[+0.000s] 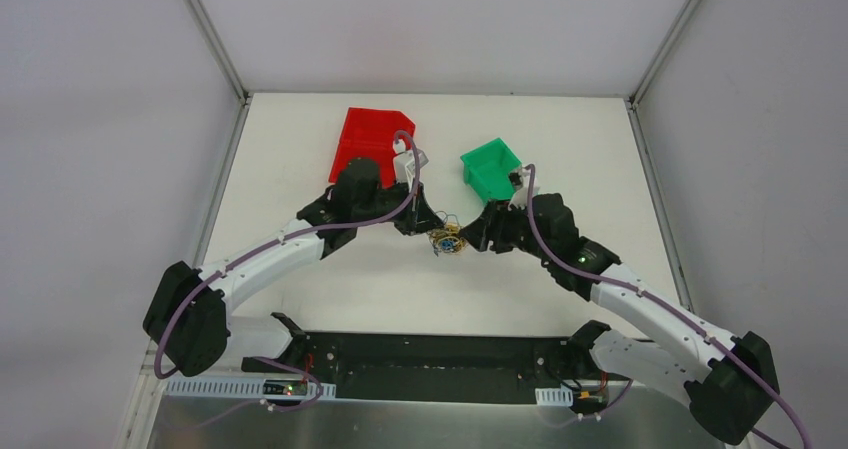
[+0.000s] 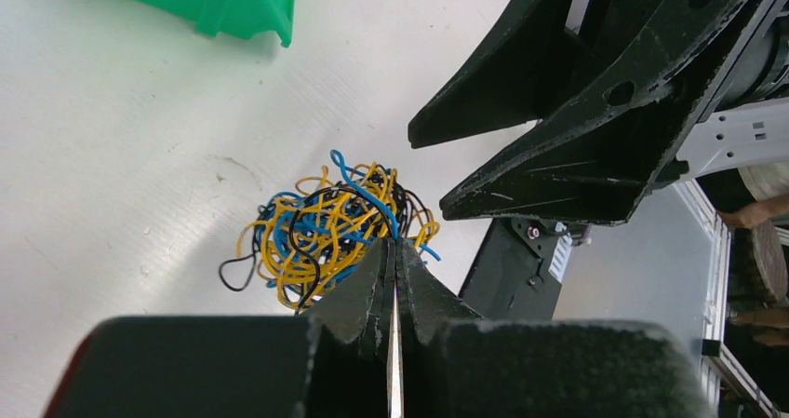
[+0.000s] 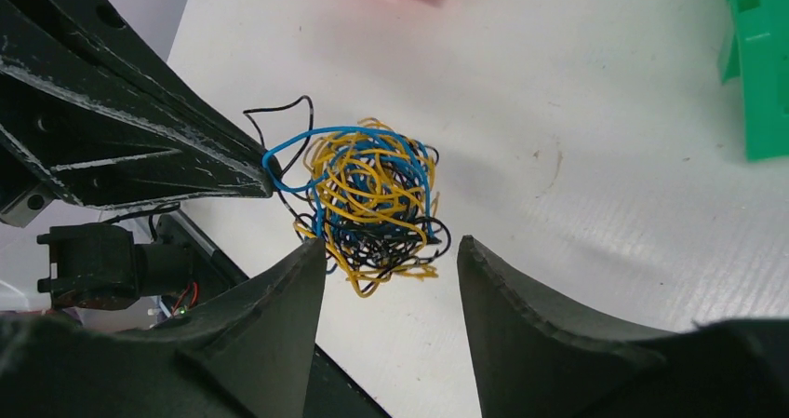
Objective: Untangle the cables
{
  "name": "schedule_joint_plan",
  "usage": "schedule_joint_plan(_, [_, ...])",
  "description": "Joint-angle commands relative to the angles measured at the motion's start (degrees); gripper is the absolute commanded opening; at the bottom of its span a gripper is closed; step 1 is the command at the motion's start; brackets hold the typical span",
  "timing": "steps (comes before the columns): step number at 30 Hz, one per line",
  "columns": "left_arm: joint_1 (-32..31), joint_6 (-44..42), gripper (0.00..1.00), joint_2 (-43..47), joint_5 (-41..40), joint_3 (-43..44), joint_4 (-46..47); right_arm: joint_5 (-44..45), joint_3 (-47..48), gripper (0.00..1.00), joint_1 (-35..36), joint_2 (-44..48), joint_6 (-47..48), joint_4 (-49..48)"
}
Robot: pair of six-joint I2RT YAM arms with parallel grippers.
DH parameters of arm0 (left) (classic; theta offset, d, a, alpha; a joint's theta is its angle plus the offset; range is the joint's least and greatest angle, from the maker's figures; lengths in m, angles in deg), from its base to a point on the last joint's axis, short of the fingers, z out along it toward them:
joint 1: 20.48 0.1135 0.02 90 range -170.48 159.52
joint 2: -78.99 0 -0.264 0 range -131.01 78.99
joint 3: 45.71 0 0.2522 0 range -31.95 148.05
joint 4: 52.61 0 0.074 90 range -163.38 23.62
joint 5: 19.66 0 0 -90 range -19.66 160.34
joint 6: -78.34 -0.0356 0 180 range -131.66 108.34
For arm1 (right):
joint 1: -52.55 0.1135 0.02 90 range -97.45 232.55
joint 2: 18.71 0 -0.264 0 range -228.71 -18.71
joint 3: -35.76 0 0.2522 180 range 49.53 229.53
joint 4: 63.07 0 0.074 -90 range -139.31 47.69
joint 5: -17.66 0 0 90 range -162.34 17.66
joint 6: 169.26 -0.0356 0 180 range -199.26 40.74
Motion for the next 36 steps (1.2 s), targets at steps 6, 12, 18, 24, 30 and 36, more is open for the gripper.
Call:
schedule_joint_plan(6, [-1.4,-2.5,0.0,-3.3,6.7,4.4,0.7,4.2,3.7,0.56,1.4,-1.2,2.1,1.4])
schedule_joint_plan(12, [-2.7,-3.1,0.0,-5.4,9.8,6.7,-0.8,7.5,4.3,0.56,3.8,-1.8,3.8,2.4])
schedule_joint_plan(18, [-3.8,-4.0,0.0,-4.6,12.8,7.0,-0.7,11.1,5.2,0.53,5.5,-3.3,5.0,3.1])
schedule_joint_plan(24, [-4.5,-3.6,0.0,-4.9,16.5,7.3,0.5,15.3,5.1,0.52,7.0,-3.1,6.1,3.0])
schedule_joint_plan(30, [-4.5,-2.2,0.0,-3.5,18.2,6.2,3.3,11.7,3.3,0.4,7.7,-0.8,6.6,-0.2])
schedule_joint_plan(36, [-4.4,-3.0,0.0,-0.2,14.1,4.1,3.7,13.9,1.0,0.0,7.7,4.1,5.9,-2.3])
